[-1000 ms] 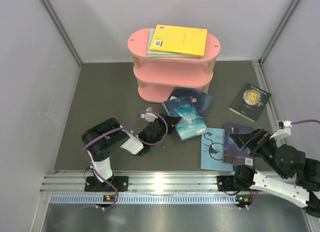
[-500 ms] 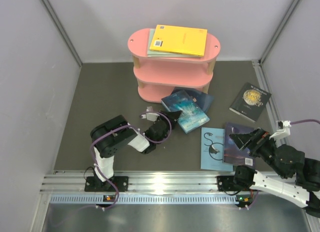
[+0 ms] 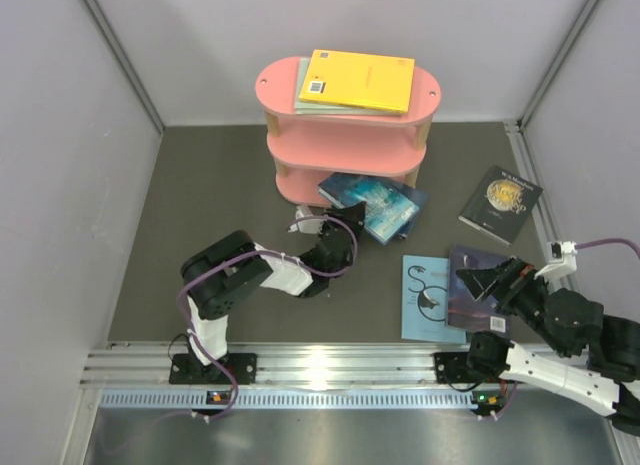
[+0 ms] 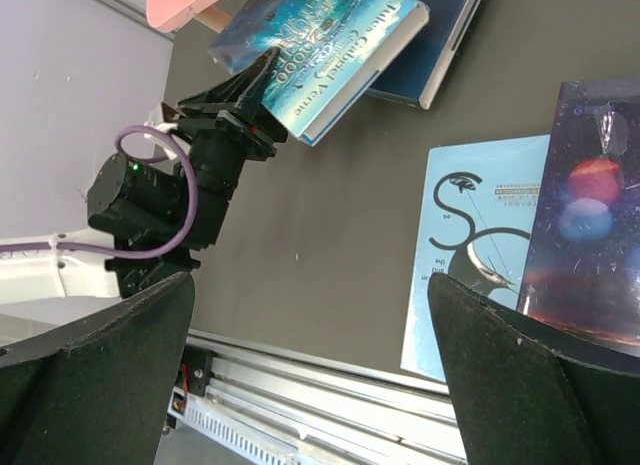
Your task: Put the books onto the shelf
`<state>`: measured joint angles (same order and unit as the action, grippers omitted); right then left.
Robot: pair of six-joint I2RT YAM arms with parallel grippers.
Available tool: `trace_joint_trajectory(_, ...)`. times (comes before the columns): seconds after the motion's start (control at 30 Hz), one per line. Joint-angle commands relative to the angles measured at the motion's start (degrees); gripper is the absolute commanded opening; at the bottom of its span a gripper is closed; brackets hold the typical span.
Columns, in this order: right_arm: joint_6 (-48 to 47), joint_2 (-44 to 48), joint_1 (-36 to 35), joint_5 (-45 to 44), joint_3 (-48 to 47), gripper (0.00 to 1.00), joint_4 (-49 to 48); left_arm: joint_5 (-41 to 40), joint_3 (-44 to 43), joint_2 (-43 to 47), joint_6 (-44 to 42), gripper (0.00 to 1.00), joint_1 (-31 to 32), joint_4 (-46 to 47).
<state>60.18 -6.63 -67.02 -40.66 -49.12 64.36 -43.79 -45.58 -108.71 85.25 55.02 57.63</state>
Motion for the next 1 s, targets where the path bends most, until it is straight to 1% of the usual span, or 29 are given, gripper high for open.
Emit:
trace_joint_trajectory(0.0, 0.0, 0.1, -0.6, -0.6, 0.1, 0.99, -0.6, -2.2, -6.1, 4.6, 2.2, 0.25, 0.3, -1.0)
trace_joint_trajectory(0.03, 0.1, 0.0, -0.6, -0.6, 0.2, 1.00, -0.6, -1.7, -7.1, 4.6, 2.0, 0.27, 0.3, -2.9)
trace_joint_trajectory(0.07, 0.2, 0.1, -0.7, -0.6, 0.3, 1.00, -0.7, -1.5, -8.1, 4.6, 2.7, 0.31, 0.3, -8.2)
trace_joint_trajectory(0.13, 0.6, 0.2, -0.7, -0.7, 0.6, 1.00, -0.6, -1.5, -11.6, 3.8, 3.0, 0.33, 0.3, -11.6)
trace_joint_trajectory(0.27, 1.0, 0.4, -0.7, -0.6, 1.6, 1.00, -1.5, -2.8, -15.2, 1.6, 6.1, 0.32, 0.3, -14.0)
trace_joint_trajectory(0.37, 1.2, 0.3, -0.7, -0.4, 1.9, 1.00, -1.8, -2.8, -18.0, 0.3, 6.3, 0.38, 0.3, -15.8)
trace_joint_trajectory(0.4, 1.3, 0.4, -0.7, -0.4, 1.9, 1.00, -1.7, -2.3, -19.4, 0.2, 6.6, 0.43, 0.3, -17.0)
trace_joint_trajectory(0.47, 1.3, 0.6, -0.7, -0.2, 1.8, 1.00, -1.6, -1.7, -20.2, -0.3, 6.7, 0.50, 0.3, -19.5)
trace_joint_trajectory(0.5, 1.3, 0.6, -0.7, -0.4, 1.7, 1.00, -1.4, -1.3, -20.4, -0.3, 8.2, 0.57, 0.3, -20.4)
trace_joint_trajectory(0.53, 1.3, 0.7, -0.7, -0.4, 1.7, 1.00, -1.3, -0.1, -20.2, -0.3, 9.0, 0.89, 0.2, -21.5)
trace_joint_trajectory(0.57, 1.3, 0.9, -0.7, -0.4, 1.6, 1.00, -1.2, 0.5, -20.0, -0.5, 9.3, 0.96, 0.2, -21.2)
trace_joint_trajectory(0.6, 1.5, 1.0, -0.7, -0.4, 1.6, 1.00, -1.1, 1.1, -19.2, -0.4, 9.9, 0.99, 0.2, -21.2)
trace_joint_trajectory(0.73, 2.0, 1.9, -0.7, -0.1, 1.9, 1.00, -0.9, 4.1, -16.6, -0.3, 12.3, 0.99, 0.2, -21.5)
trace_joint_trajectory(0.83, 2.4, 2.2, -0.7, 0.4, 2.1, 1.00, -0.6, 7.8, -15.9, 0.5, 13.5, 0.99, -0.1, -26.1)
trace_joint_trajectory(0.87, 2.5, 2.3, -0.7, 0.4, 2.1, 1.00, -0.7, 11.1, -16.7, 0.8, 13.3, 0.99, -0.8, -30.9)
trace_joint_trajectory(0.93, 2.7, 2.5, -0.7, 0.8, 2.3, 1.00, -0.6, 15.0, -17.5, 1.3, 12.3, 0.99, -1.6, -34.8)
trace_joint_trajectory(0.97, 2.6, 2.6, -0.7, 0.8, 2.5, 1.00, -0.5, 19.6, -18.3, 1.5, 10.7, 0.99, -2.6, -36.4)
